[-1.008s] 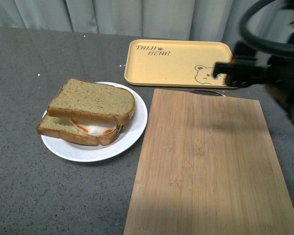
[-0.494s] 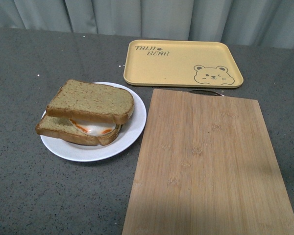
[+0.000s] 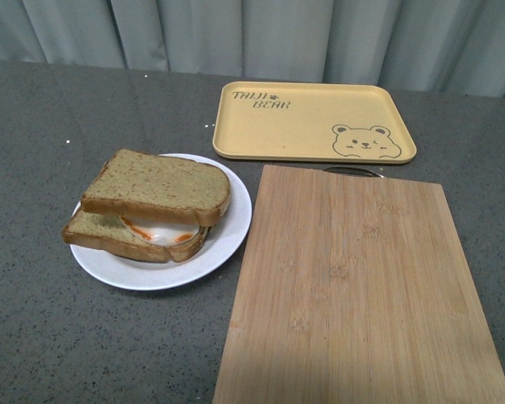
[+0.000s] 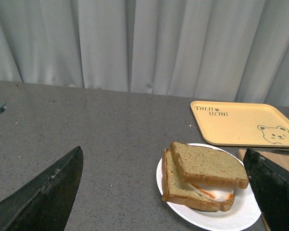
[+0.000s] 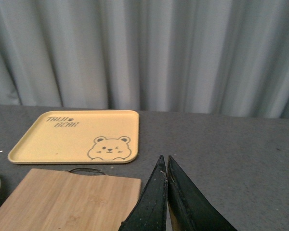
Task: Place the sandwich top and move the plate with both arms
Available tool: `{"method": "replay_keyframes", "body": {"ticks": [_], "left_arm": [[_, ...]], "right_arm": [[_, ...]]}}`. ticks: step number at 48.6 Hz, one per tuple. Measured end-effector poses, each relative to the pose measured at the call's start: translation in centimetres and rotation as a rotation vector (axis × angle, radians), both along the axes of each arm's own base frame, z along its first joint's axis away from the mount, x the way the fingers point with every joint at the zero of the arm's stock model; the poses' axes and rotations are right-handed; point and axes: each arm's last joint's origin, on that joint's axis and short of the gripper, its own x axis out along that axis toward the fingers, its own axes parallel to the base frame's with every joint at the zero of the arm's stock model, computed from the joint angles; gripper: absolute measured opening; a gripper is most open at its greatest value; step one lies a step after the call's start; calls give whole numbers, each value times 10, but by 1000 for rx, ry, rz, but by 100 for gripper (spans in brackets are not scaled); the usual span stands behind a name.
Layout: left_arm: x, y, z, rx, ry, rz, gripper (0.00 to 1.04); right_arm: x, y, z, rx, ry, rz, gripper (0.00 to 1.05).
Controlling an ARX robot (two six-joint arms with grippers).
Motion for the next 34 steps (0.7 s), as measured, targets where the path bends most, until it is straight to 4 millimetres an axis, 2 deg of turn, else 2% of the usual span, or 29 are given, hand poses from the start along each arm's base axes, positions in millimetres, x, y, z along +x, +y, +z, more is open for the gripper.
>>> {"method": "replay_keyframes", "body": {"ticks": [34], "left_arm": [[0, 0, 0, 0, 0, 0, 98]], "right_arm": [[-33, -2, 5, 1, -18, -8, 1]]}}
